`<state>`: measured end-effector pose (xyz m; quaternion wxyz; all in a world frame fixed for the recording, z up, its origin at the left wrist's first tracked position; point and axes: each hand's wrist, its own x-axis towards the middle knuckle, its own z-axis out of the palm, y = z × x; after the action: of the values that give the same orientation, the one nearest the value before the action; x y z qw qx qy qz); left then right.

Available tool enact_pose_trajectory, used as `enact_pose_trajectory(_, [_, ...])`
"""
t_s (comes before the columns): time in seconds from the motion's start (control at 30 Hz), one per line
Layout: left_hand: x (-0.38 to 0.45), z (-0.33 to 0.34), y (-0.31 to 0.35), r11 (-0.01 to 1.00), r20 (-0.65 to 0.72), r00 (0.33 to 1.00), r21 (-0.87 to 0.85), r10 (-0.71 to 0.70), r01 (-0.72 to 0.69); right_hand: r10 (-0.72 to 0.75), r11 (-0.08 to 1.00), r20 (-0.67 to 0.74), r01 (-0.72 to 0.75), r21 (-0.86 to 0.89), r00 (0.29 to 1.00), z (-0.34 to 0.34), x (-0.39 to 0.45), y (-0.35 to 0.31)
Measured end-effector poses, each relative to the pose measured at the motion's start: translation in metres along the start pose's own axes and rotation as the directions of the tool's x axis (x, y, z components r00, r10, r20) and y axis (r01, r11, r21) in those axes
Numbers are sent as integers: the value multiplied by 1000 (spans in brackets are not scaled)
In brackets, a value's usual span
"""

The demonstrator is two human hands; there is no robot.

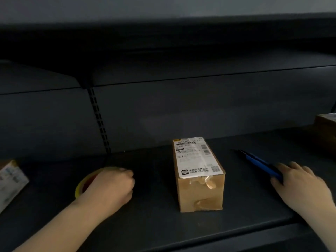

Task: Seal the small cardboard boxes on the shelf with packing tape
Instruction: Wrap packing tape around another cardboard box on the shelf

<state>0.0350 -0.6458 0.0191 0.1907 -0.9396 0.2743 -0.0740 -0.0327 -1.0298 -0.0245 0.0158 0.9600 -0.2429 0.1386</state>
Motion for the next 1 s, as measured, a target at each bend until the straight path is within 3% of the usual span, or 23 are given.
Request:
enact_pose_trajectory(0.1, [2, 9, -2, 992, 142, 989, 115, 40, -57, -78, 997, 14, 77, 16, 997, 4, 21, 6])
enact_pose_trajectory(0.17, [2, 13, -1, 993, 194, 981, 118, -2, -22, -114, 993, 55, 112, 40, 992, 10, 33, 11])
enact_pose_trajectory(0.27, [-3, 14, 5, 991, 152, 986, 122, -72, 53, -120, 992, 93, 124, -33, 988, 11, 40, 9])
enact_pose_trajectory(0.33, [-11, 11, 18, 994, 27, 997, 94, -66, 63, -199, 976, -14, 200, 83, 980, 2, 36, 2])
enact_pose_trajectory(0.43, [-29, -7, 38, 998, -263, 963, -8, -60, 60, -451, 738, -316, 548, 394, 835, -37, 8, -23])
enact_pose_trajectory(0.5, [-36, -10, 50, 992, -393, 914, -116, -99, 58, -563, 570, -458, 725, 387, 687, -69, -14, -51])
enact_pose_trajectory(0.57, [-39, -10, 63, 953, -438, 874, -292, -212, 85, -688, 467, -449, 821, 328, 571, -91, -30, -80])
enact_pose_trajectory(0.63, [-38, -9, 77, 774, -368, 812, -614, -454, 155, -796, 409, -332, 855, 319, 505, -92, -37, -101])
enact_pose_trajectory(0.7, [-32, -6, 91, 482, -168, 778, -855, -606, 191, -847, 403, -255, 876, 265, 467, -79, -37, -111])
enact_pose_trajectory(0.8, [-23, -9, 109, 164, 102, 822, -959, -560, 230, -829, 431, -262, 864, 262, 493, -73, -38, -112])
enact_pose_trajectory(0.83, [-20, -12, 113, 54, 176, 837, -970, -518, 238, -814, 415, -315, 869, 271, 487, -70, -38, -110])
enact_pose_trajectory(0.9, [-6, -19, 119, -132, 291, 849, -957, -440, 260, -828, 364, -289, 852, 375, 481, -66, -35, -106])
enact_pose_trajectory(1.0, [13, -24, 122, -490, 438, 805, -845, -401, 216, -810, 275, -341, 822, 499, 478, -57, -31, -98])
